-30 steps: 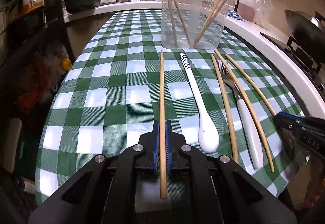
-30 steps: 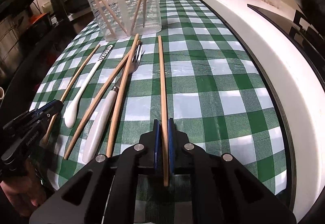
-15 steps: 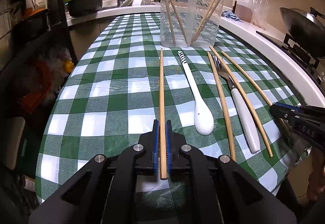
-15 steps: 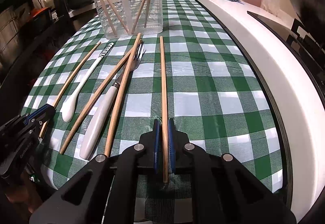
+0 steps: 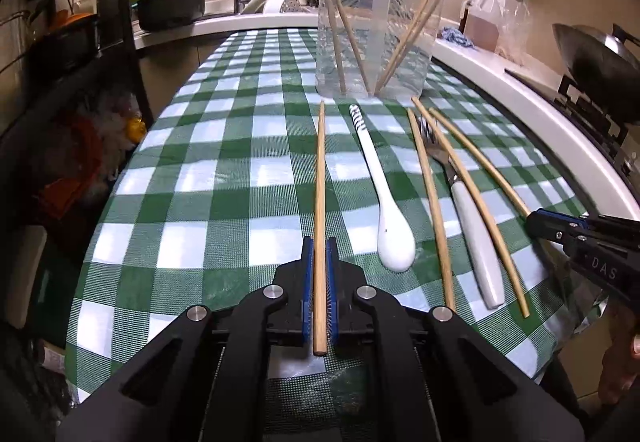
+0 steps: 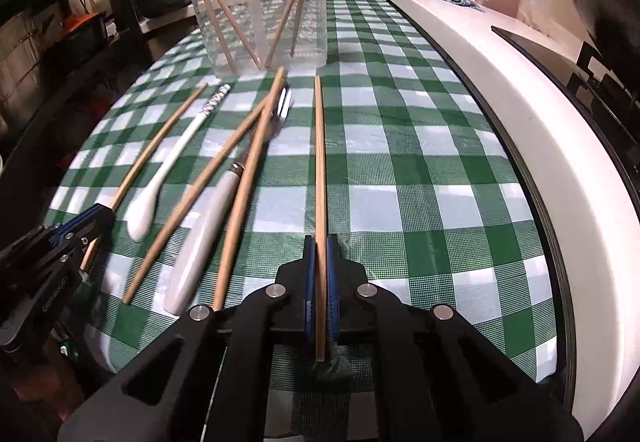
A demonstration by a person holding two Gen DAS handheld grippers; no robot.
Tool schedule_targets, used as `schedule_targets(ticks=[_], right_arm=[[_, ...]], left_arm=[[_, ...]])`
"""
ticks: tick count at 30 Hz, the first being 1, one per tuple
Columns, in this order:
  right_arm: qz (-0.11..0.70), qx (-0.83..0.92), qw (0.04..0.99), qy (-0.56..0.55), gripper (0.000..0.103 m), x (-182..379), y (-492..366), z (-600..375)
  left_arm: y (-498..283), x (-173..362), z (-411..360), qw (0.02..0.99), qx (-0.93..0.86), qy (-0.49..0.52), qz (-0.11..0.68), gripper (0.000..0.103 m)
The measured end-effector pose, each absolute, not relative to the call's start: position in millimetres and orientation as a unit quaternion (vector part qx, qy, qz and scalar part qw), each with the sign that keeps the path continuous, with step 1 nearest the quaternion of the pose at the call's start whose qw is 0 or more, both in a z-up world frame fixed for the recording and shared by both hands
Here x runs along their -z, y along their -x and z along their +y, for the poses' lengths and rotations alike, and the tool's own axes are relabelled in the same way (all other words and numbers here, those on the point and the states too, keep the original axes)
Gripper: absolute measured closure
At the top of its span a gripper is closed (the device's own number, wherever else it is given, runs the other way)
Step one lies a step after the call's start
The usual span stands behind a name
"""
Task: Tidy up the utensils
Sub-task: 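Lift the chopstick in the left tool toward the container while the right tool carries its chopstick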
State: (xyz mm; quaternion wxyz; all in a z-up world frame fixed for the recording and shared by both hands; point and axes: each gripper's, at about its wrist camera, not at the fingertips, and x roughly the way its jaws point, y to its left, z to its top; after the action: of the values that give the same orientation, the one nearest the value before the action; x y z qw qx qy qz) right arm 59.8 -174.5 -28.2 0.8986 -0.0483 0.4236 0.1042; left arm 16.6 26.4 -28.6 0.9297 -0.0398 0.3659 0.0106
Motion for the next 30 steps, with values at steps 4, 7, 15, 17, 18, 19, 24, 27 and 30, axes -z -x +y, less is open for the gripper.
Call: schedule_targets(ticks=[4,7,15,17,18,19,24,27,30], right_arm=[[0.401,-0.111,0.908,0.055,0.097,16.1,-54.3,-172.2],[0.387,-0.116,0.913,0.057,0.097,7.5,-48.2,-170.4],[0.323,-0.119,0.936,0.068,0.097,-29.1,-30.8,-166.8],[0.313,-0.122,0.94,0.066,0.097,-37.7,-28.4,-167.1],[0.311,-0.123,0.94,0.065,0.097,-40.7,-28.2,-167.7],[0.306,-0.125,0.942,0.063,0.097,-45.3,-27.3,-168.2],[0.284,-0.131,0.949,0.048,0.097,-69.3,-24.2,-173.7],[0.271,-0.135,0.952,0.043,0.097,-83.5,-23.2,-176.6],[0.263,-0.14,0.954,0.041,0.097,-95.1,-24.1,-177.4]], left_arm=[[-10.5,13.7,26.5,0.939,-0.006,0.038,0.343,0.097],[-3.6,2.1,25.5,0.947,-0.008,0.033,0.321,0.097],[12.3,-24.5,28.7,0.962,-0.02,0.024,0.271,0.097],[14.6,-30.8,31.1,0.964,-0.023,0.027,0.264,0.097],[15.0,-33.4,32.7,0.965,-0.023,0.029,0.261,0.097],[16.3,-36.5,34.4,0.965,-0.023,0.032,0.258,0.097],[20.0,-52.1,41.8,0.968,-0.023,0.048,0.247,0.097],[20.9,-62.4,43.0,0.97,-0.019,0.049,0.237,0.097],[19.7,-77.7,44.6,0.973,-0.012,0.053,0.225,0.097]])
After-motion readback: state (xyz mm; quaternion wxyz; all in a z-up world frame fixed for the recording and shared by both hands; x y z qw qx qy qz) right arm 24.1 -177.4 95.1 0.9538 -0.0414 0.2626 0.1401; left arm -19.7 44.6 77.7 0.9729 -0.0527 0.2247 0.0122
